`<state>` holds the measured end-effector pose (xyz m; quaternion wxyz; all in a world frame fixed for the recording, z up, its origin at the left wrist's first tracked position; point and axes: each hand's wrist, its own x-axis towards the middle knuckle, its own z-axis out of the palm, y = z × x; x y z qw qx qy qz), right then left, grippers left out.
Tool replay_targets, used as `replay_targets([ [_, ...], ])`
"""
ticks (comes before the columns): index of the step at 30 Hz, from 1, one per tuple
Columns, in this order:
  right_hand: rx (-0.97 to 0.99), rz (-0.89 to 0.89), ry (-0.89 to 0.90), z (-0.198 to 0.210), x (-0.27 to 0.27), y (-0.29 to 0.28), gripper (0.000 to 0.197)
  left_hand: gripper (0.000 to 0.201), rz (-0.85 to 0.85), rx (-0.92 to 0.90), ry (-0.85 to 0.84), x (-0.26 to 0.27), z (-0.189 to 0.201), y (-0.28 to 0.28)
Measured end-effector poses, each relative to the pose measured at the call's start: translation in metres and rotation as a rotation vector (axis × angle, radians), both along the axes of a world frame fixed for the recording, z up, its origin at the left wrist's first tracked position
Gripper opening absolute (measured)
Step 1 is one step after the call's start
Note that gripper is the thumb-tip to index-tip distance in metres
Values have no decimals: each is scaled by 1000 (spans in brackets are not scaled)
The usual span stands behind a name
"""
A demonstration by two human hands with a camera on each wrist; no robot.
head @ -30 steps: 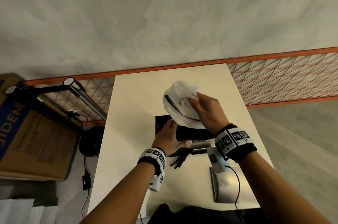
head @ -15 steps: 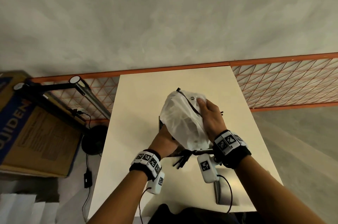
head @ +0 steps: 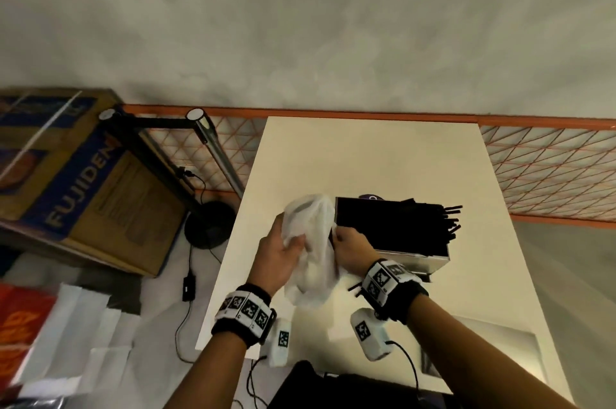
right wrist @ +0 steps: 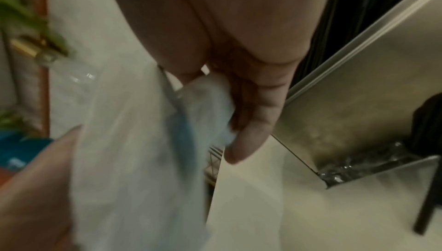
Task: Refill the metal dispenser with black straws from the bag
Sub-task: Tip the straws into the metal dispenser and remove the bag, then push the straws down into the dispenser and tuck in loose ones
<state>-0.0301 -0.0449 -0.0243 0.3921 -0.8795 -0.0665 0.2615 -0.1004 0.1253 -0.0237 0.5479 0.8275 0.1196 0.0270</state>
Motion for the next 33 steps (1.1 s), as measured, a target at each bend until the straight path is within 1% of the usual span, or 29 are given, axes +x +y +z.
replay_targets([
  [2, -46, 94, 42, 0, -7, 11, 28, 34, 65, 44, 59, -10, -10, 18],
  [3, -34, 110, 54, 1, -10, 15, 27, 34, 94, 47, 86, -15, -14, 25],
  [4, -19, 109, 20, 0, -12, 19, 26, 34, 121, 61, 115, -21, -18, 33],
  [6, -19, 92, -182, -2, -14, 23, 21, 37, 151, 94, 174, -30, -27, 45],
  [8, 66, 118, -349, -2, -16, 29, 15, 37, 155, 98, 254, -39, -40, 53],
  [10, 153, 273, -402, -1, -25, 38, 12, 38, 128, 86, 323, -49, -54, 56],
  [11, 146, 389, -418, -5, -30, 43, 15, 41, 112, 70, 342, -53, -59, 55],
  [13, 57, 603, -406, -20, -42, 52, 29, 47, 77, 26, 346, -59, -65, 51],
  [14, -17, 675, -367, -31, -48, 56, 33, 49, 68, 12, 342, -62, -68, 49],
  [15, -101, 717, -325, -42, -53, 59, 32, 52, 67, -7, 332, -63, -70, 47],
  [17, -304, 758, -277, -61, -59, 61, 31, 63, 72, -36, 316, -64, -76, 49],
  [19, -507, 771, -255, -75, -60, 57, 33, 80, 79, -67, 266, -67, -81, 57],
  [21, -631, 776, -224, -87, -58, 47, 35, 90, 60, -73, 198, -71, -83, 67],
  [22, -662, 780, -222, -92, -57, 41, 37, 91, 33, -26, 191, -73, -83, 71],
  [24, -679, 782, -232, -100, -56, 34, 40, 83, -23, 20, 208, -78, -85, 79],
  [26, -682, 779, -219, -105, -56, 29, 40, 72, -84, 47, 187, -81, -96, 86],
  [27, -690, 784, -205, -107, -57, 27, 40, 73, -106, 113, 195, -81, -105, 90],
  [29, -696, 805, -162, -112, -61, 25, 37, 74, -143, 316, 293, -85, -122, 96],
  [30, -693, 812, -151, -114, -63, 25, 36, 71, -131, 347, 356, -88, -130, 98],
  [33, -678, 807, -149, -118, -66, 27, 37, 68, -133, 357, 524, -96, -151, 100],
])
